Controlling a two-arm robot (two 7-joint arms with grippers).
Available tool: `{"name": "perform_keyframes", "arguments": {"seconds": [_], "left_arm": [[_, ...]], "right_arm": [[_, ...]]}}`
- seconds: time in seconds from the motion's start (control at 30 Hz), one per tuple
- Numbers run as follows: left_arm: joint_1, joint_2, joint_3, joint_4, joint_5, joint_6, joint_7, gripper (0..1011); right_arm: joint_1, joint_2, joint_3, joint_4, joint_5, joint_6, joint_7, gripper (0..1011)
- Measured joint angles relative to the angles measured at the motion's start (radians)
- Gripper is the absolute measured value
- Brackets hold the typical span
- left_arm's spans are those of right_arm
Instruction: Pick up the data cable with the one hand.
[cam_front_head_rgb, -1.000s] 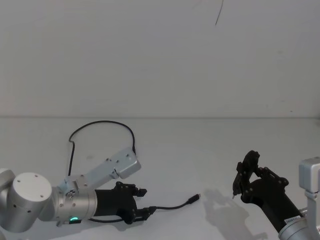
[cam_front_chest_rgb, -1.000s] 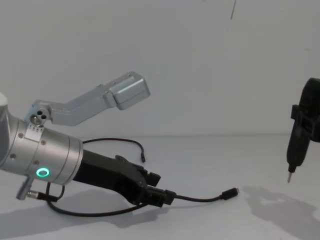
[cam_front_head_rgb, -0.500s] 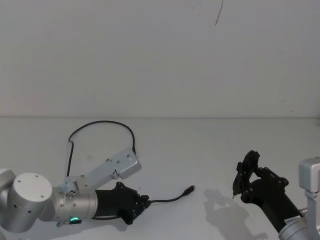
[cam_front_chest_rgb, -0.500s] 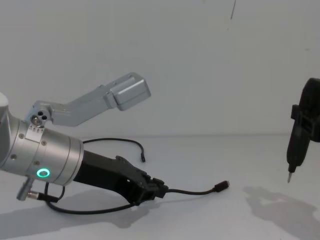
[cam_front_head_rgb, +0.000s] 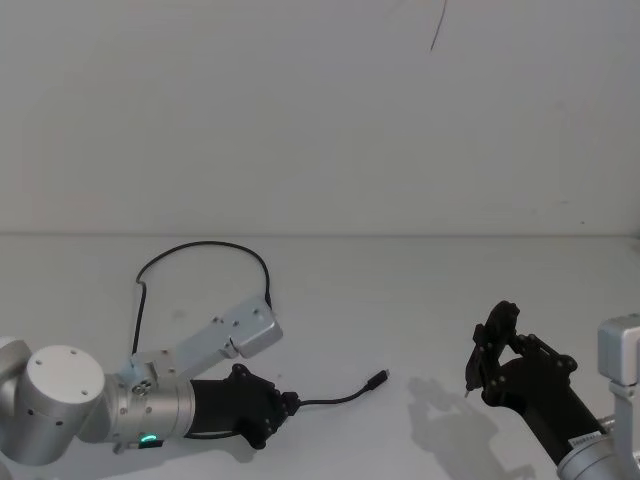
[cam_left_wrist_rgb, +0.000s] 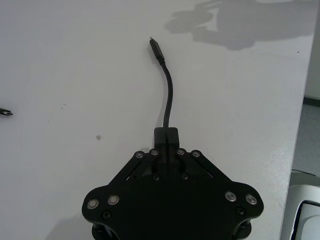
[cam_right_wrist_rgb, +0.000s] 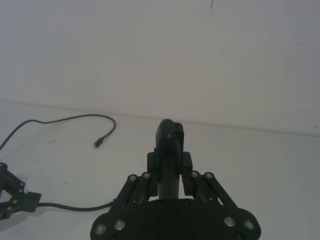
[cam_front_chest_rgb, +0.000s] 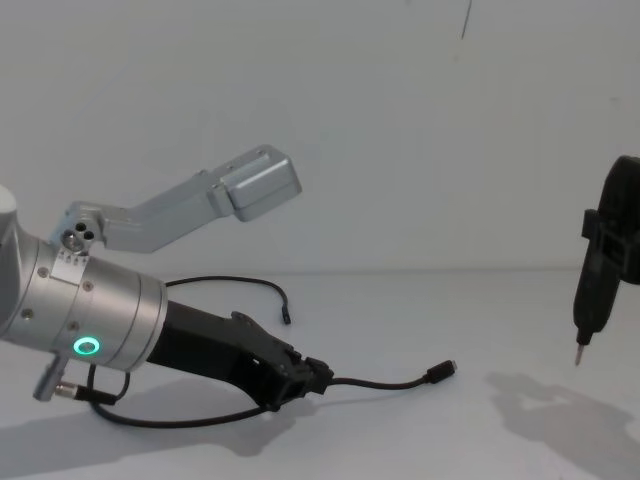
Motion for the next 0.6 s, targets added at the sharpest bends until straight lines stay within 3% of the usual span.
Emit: {"name": "perform_keyframes", "arguments": {"seconds": [0.3, 0.6], "left_arm": [[0.001, 0.001, 0.0, -0.001, 0.0, -0.006, -0.001, 28], [0.007, 0.018, -0.005, -0.006, -0.007, -0.076, -0.029, 28]], "right_arm": [[0.0, -0.001, 0.001, 0.0, 0.0, 0.0, 0.001, 263], [0.005, -0.01, 0.007, -0.014, 0.011, -0.018, 0.022, 263]]}}
